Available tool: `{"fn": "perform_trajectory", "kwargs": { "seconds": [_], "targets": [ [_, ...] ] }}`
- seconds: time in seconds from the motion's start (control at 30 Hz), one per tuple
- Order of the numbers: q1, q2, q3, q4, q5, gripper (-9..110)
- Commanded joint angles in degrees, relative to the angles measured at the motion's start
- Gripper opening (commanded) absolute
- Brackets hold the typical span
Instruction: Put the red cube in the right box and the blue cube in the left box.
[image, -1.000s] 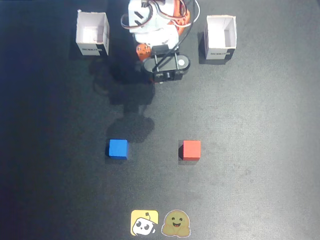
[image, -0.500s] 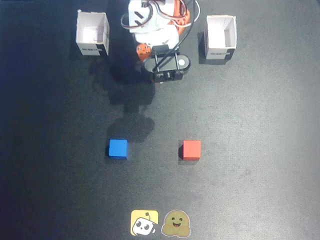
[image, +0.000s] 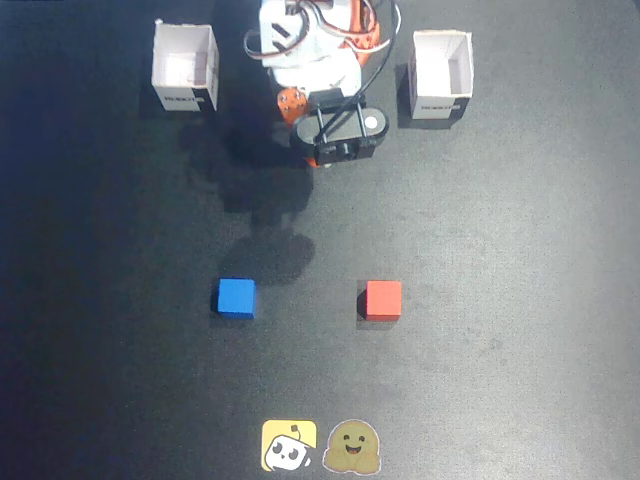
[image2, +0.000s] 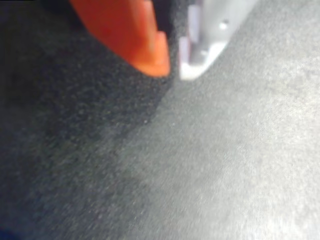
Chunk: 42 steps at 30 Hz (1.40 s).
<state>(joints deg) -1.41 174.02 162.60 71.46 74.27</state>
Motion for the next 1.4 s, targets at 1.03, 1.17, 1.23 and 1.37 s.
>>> {"fn": "perform_trajectory", "kwargs": {
  "seconds": [1.03,1.17,1.23,1.37],
  "targets": [
    [-14.77,-57.13,-38.5,-18.19,11.6,15],
    [-16.08,-61.0,-38.67,-20.74,14.77,17],
    [-16.26,-62.4,-38.67,-21.71,16.35,18],
    [-17.49,-65.21,-39.73,-22.5,20.3,18]
  ]
}}
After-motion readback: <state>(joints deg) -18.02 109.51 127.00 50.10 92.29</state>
